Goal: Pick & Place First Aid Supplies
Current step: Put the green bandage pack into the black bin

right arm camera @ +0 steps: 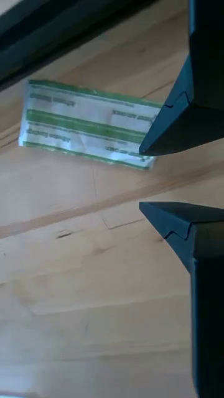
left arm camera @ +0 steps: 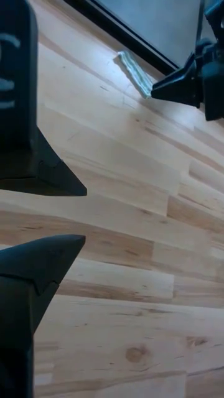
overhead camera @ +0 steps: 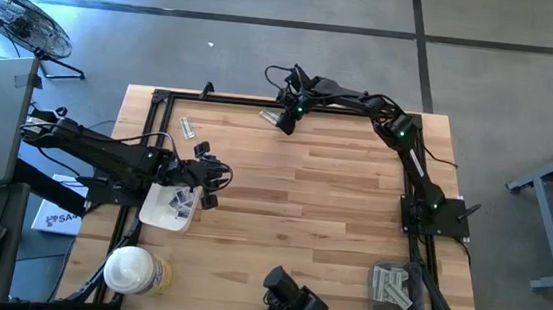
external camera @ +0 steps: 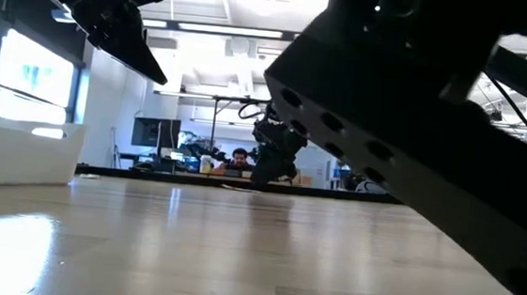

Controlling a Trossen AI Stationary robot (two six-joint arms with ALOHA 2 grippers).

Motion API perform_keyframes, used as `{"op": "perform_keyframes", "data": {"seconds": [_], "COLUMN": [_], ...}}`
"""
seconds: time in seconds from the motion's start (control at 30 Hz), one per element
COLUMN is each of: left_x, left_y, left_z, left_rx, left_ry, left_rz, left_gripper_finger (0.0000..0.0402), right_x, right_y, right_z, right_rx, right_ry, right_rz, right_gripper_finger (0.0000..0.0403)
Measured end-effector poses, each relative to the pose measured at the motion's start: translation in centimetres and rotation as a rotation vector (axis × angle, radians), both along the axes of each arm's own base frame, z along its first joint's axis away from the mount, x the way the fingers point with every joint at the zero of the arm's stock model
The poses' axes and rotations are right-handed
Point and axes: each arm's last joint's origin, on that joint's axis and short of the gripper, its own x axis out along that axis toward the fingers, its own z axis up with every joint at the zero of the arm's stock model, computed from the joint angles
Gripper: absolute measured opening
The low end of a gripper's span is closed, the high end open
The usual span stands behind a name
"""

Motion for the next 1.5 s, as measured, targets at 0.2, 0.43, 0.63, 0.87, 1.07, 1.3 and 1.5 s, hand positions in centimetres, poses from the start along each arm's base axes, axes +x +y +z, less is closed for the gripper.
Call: {"op": "perform_keyframes", "data": {"seconds": [0.2, 0.43, 0.63, 0.87, 1.07, 1.3, 1.5], "left_x": [0.0, 0.0, 0.1, 0.3, 0.4, 0.4, 0.3], "left_y": [0.0, 0.0, 0.0, -0.1, -0.1, -0.1, -0.1], "left_z": [0.0, 0.0, 0.2, 0.4, 0.4, 0.4, 0.5], "left_rx": [0.000, -0.010, -0.003, -0.021, -0.038, -0.044, -0.023], "left_ry": [-0.001, -0.004, -0.024, -0.057, -0.063, -0.065, -0.066], "left_rz": [0.000, 0.003, 0.001, -0.003, -0.004, -0.003, 0.015], "left_gripper_finger": [0.0108, 0.0108, 0.0108, 0.0108, 0.0108, 0.0108, 0.0107], "right_x": [0.0, -0.2, 0.5, 0.1, -0.7, -1.6, -1.3], "right_y": [-0.2, -0.3, -0.1, -0.3, 0.0, 2.2, 6.3], "right_z": [0.0, -0.1, -0.1, -1.3, -1.3, -0.7, -0.4], "right_rx": [-0.110, -0.284, -0.422, -0.394, -0.391, -0.292, -0.251], "right_ry": [0.010, 0.011, 0.014, 0.051, 0.175, 0.399, 0.626], "right_rz": [0.061, 0.254, 0.333, 0.350, 0.354, 0.346, 0.422], "right_gripper_finger": [0.0124, 0.0124, 0.0124, 0.0124, 0.0116, 0.0103, 0.0102]}}
